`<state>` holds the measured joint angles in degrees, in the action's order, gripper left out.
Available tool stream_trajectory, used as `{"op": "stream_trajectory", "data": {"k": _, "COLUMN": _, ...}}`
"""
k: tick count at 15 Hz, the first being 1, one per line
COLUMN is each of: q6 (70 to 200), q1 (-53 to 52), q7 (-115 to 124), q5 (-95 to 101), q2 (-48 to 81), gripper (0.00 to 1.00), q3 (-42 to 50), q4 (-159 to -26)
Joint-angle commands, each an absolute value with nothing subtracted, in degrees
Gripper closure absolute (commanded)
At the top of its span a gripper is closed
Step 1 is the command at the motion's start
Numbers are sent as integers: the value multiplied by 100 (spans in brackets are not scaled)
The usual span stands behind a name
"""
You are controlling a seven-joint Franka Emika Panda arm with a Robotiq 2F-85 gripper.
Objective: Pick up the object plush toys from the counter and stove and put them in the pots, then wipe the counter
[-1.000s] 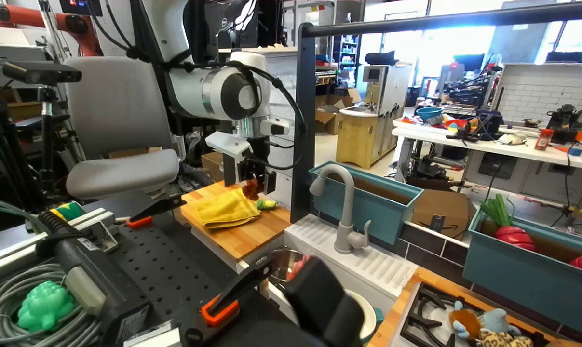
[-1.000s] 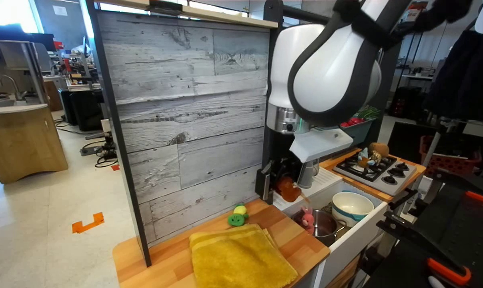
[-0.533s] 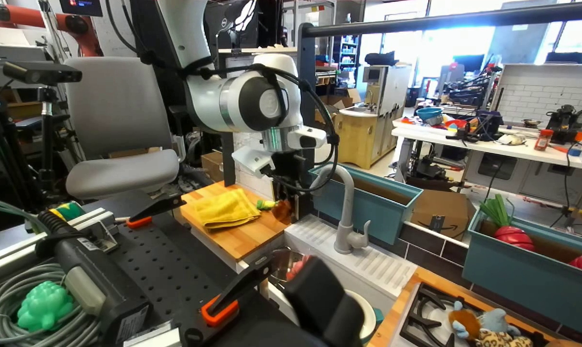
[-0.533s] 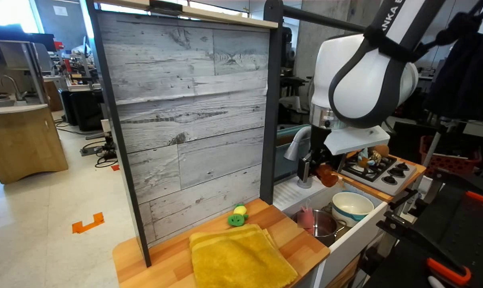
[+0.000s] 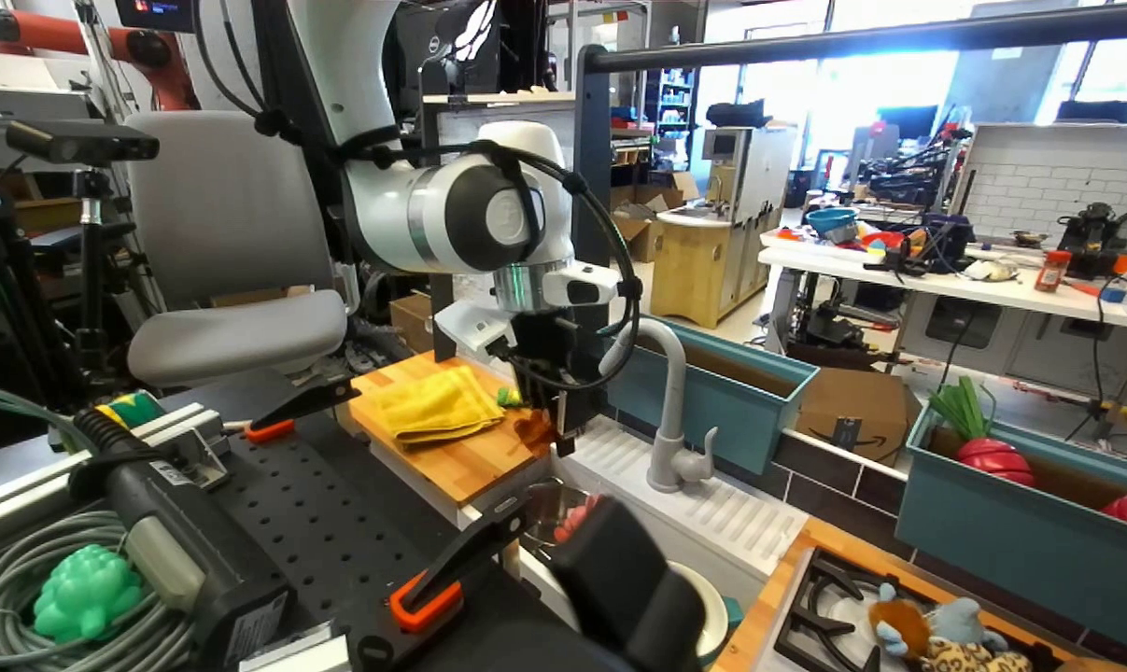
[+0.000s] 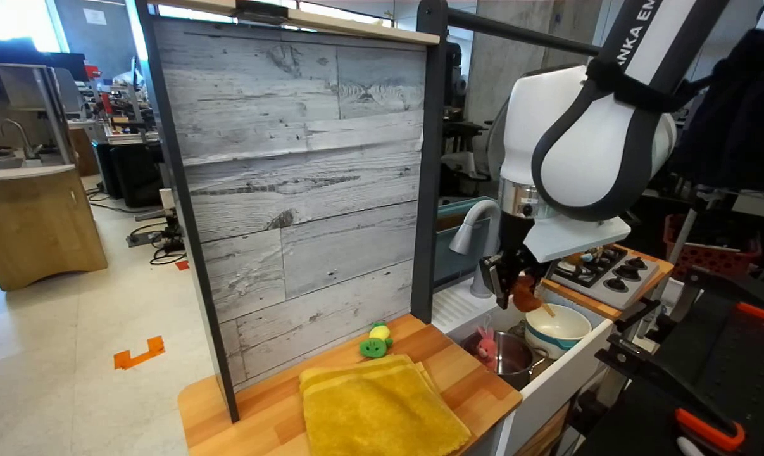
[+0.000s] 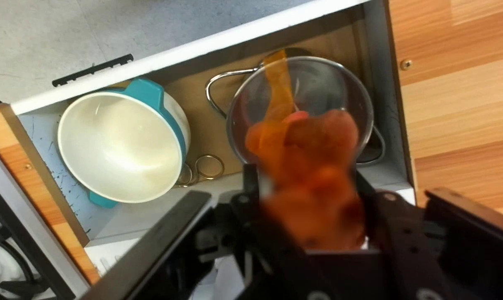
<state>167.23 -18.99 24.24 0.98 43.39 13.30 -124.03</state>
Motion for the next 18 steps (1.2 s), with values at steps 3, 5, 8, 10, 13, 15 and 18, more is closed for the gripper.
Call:
{"op": "stream_trajectory", "data": {"k": 3, "q6": 17904, "q1": -3243, "q7": 2941, "q5": 1, "q2": 4211, "gripper": 3, "q3": 2228, "q4": -13004}}
{"op": "stream_trajectory", "data": {"k": 5, "q6": 17836, "q1": -3581, "q7": 2906, "q5": -165, "q2": 4196, "gripper": 0, "q3": 2403, "q4": -13074}}
{"op": "stream_trajectory", "data": {"k": 8, "q6": 18062, "q1": -3446, "q7": 2768, "q5": -464, "q2": 4205, "gripper": 0, "q3": 1939, "q4": -12903}}
{"op": "stream_trajectory", "data": {"k": 10, "q6": 17900, "q1": -3025, "q7": 2621, "q5": -647, "q2": 4309, "gripper": 0, "q3": 1298, "q4": -12417}}
{"op": "stream_trajectory", "data": {"k": 13, "q6": 17481, "q1": -2735, "q7": 2692, "q5": -855, "q2": 4716, "gripper": 0, "q3": 719, "q4": -11447}}
{"op": "stream_trajectory", "data": {"k": 15, "q6": 17168, "q1": -2754, "q7": 2823, "q5": -901, "q2": 5167, "gripper": 0, "q3": 655, "q4": -10683}}
{"op": "stream_trajectory", "data": {"k": 18, "q6": 16544, "q1": -2859, "q7": 2990, "q5": -779, "q2": 5805, "gripper": 0, "q3": 807, "q4": -9706}}
